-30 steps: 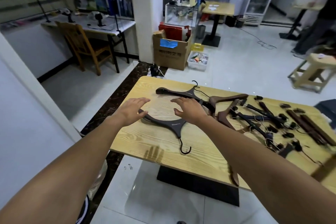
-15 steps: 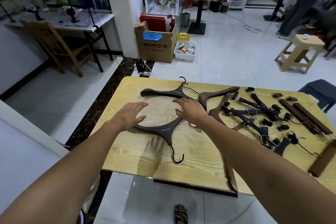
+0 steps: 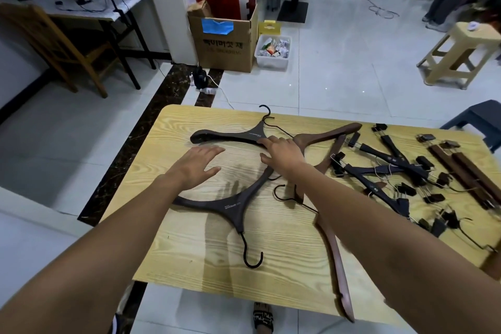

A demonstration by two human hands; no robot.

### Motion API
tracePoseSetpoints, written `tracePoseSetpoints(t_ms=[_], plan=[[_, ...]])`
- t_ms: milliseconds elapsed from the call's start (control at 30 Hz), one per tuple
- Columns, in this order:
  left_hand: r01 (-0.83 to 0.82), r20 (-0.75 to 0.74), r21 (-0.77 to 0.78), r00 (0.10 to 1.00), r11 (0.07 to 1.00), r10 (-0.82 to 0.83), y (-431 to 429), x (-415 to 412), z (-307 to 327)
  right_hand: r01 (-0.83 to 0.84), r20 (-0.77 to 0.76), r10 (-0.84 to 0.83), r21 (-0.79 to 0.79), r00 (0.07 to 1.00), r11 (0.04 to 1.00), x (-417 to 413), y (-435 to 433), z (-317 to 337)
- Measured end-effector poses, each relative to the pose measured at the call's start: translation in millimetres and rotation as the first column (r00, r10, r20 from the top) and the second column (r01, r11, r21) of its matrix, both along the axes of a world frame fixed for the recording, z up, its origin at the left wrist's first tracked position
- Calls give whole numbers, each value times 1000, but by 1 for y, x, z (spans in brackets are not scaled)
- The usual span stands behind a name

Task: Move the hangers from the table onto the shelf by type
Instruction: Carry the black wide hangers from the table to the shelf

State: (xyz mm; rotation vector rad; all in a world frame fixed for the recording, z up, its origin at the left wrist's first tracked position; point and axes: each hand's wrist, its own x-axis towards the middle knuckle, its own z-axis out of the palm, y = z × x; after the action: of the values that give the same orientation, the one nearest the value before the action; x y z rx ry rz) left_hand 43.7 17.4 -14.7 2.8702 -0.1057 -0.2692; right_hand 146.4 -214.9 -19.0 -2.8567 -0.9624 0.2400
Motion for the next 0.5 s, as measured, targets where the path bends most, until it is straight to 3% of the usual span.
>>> tracePoseSetpoints(t_ms=[500], plan=[[20, -99, -72, 995, 997, -27, -20, 65, -44, 130, -75, -144, -168, 987, 977, 68, -6, -48]])
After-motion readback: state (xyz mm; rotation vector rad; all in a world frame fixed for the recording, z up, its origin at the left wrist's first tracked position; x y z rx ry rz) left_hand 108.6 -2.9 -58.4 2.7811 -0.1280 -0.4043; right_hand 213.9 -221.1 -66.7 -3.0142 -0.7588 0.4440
